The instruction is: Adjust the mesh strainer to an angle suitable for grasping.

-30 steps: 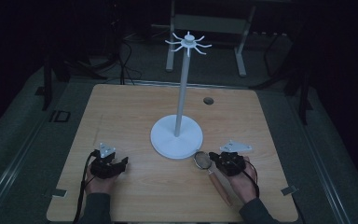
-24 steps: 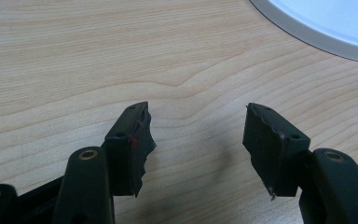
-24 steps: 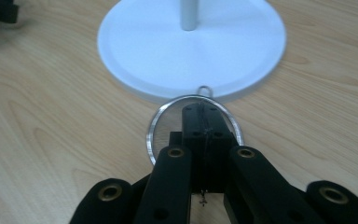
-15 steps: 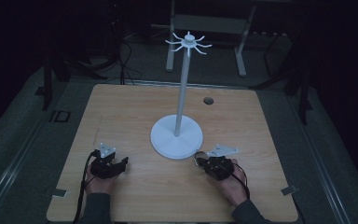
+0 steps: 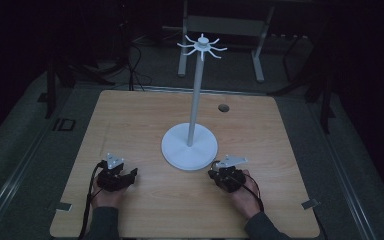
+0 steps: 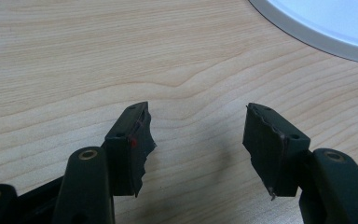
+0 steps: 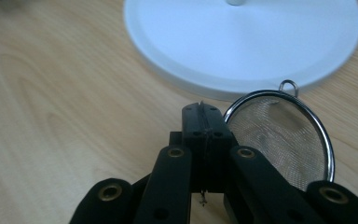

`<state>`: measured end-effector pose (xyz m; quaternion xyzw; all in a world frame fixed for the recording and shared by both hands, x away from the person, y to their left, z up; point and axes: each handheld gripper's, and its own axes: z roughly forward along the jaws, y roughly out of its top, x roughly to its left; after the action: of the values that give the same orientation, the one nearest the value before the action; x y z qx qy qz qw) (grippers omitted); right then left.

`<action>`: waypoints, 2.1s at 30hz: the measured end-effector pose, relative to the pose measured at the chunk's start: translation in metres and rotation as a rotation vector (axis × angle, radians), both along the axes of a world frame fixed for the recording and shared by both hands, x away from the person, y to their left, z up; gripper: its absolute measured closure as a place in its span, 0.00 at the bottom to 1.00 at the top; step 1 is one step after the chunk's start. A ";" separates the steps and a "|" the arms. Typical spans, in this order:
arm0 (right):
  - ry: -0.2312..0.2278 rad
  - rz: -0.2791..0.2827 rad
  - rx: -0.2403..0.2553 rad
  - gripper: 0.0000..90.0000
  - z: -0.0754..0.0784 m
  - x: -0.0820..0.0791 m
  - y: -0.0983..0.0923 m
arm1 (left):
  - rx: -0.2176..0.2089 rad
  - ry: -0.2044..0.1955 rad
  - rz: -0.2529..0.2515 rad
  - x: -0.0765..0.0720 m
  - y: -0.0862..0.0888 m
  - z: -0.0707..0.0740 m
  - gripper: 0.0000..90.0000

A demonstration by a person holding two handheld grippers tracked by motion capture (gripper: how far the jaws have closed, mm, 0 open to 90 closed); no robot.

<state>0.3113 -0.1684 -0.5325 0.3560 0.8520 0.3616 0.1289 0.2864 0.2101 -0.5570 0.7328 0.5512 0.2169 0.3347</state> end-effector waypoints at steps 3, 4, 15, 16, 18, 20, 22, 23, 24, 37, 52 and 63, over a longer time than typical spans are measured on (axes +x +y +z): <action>0.004 -0.029 -0.004 1.00 0.000 0.006 -0.006 | -0.002 0.000 -0.001 0.000 0.000 0.000 0.46; 0.006 -0.040 -0.006 1.00 0.000 0.008 -0.009 | -0.001 0.000 -0.001 0.000 0.000 0.000 0.46; 0.014 -0.170 -0.019 1.00 0.000 0.033 -0.045 | 0.001 0.001 -0.002 0.000 0.000 0.000 0.46; 0.013 -0.177 -0.021 1.00 0.000 0.034 -0.048 | 0.001 0.001 -0.002 0.000 0.000 0.000 0.46; 0.019 -0.220 -0.027 1.00 -0.001 0.041 -0.063 | 0.002 0.002 -0.003 0.000 -0.001 -0.001 0.46; 0.020 -0.235 -0.032 1.00 -0.001 0.043 -0.068 | 0.002 0.002 -0.004 0.000 -0.001 -0.001 0.46; 0.019 -0.256 -0.040 1.00 -0.002 0.045 -0.076 | 0.002 0.003 -0.003 0.001 -0.001 -0.001 0.46; 0.017 -0.290 -0.041 1.00 -0.003 0.047 -0.088 | 0.003 0.004 -0.002 0.001 -0.001 -0.001 0.46; 0.017 -0.290 -0.041 1.00 -0.003 0.047 -0.088 | 0.004 0.004 -0.003 0.001 -0.001 -0.001 0.46; 0.018 -0.477 -0.020 1.00 0.002 0.041 -0.158 | 0.005 0.009 -0.003 0.001 -0.001 -0.001 0.46; -0.039 -0.344 0.017 1.00 0.011 -0.020 -0.159 | 0.008 0.006 -0.004 0.001 -0.002 -0.002 0.46; -0.021 -0.311 0.016 1.00 -0.002 -0.042 -0.156 | 0.010 0.005 -0.005 0.001 -0.002 -0.001 0.46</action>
<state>0.2692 -0.3241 -0.5345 0.4810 0.7821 0.3480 0.1895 0.2869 0.2081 -0.5584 0.7366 0.5491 0.2168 0.3301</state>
